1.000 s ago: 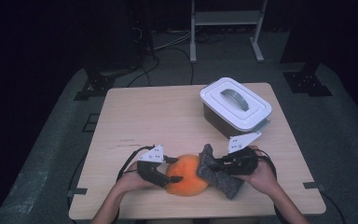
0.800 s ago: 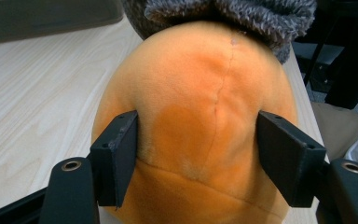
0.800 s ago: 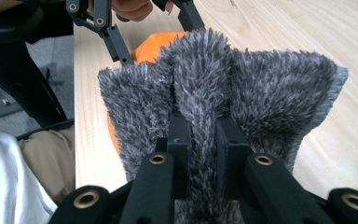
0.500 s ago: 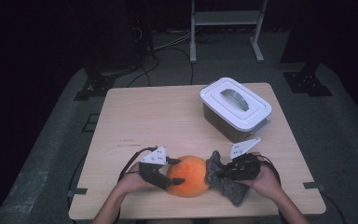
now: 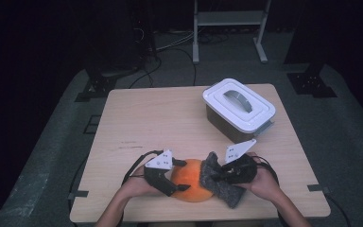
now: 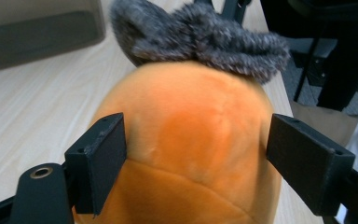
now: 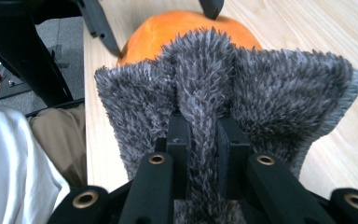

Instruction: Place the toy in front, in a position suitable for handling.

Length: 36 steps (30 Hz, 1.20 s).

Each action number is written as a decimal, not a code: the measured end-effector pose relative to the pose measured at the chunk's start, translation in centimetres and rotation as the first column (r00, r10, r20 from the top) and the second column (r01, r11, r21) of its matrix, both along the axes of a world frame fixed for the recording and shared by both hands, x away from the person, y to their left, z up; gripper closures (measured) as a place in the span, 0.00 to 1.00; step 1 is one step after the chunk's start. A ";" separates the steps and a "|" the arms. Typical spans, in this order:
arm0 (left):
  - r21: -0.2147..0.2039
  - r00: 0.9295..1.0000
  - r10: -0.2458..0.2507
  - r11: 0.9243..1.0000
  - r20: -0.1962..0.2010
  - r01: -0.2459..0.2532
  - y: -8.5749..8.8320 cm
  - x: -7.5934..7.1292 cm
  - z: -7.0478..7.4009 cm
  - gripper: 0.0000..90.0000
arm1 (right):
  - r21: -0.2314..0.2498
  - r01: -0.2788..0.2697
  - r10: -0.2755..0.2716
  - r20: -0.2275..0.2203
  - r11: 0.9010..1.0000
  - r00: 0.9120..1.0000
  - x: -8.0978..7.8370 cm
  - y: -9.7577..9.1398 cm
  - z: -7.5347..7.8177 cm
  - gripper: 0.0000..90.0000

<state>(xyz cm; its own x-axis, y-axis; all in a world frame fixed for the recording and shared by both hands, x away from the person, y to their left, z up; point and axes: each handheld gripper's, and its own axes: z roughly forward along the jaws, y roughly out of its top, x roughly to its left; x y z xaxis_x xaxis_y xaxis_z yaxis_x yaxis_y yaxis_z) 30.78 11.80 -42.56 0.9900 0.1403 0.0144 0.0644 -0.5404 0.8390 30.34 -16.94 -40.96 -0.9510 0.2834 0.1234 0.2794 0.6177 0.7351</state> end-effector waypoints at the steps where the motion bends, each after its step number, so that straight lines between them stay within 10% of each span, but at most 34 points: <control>1: 0.007 1.000 0.005 1.000 0.004 -0.005 -0.1 0.0 -0.1 0.22 | -0.008 0.004 -0.004 -0.003 1.000 1.000 0.0 -0.1 0.0 0.86; 17: 0.041 0.998 0.062 0.997 -0.014 -0.061 0.0 0.7 -0.5 0.20 | 0.010 -0.007 0.006 0.030 1.000 1.000 0.6 1.5 1.2 0.86; 21: 0.028 0.990 0.090 0.995 0.106 -0.093 -0.1 0.3 0.1 0.53 | 0.007 0.025 -0.025 0.051 1.000 0.998 1.3 1.5 1.8 0.87; 25: -0.025 0.979 0.143 0.990 0.145 -0.141 -0.6 0.5 0.0 0.56 | 0.049 0.063 -0.065 0.059 0.997 0.996 2.3 0.7 2.7 0.87; 36: -0.077 0.991 0.127 0.989 0.036 -0.124 -0.5 0.8 0.5 0.23 | 0.061 0.015 -0.016 0.020 0.998 1.000 2.3 1.5 1.1 0.87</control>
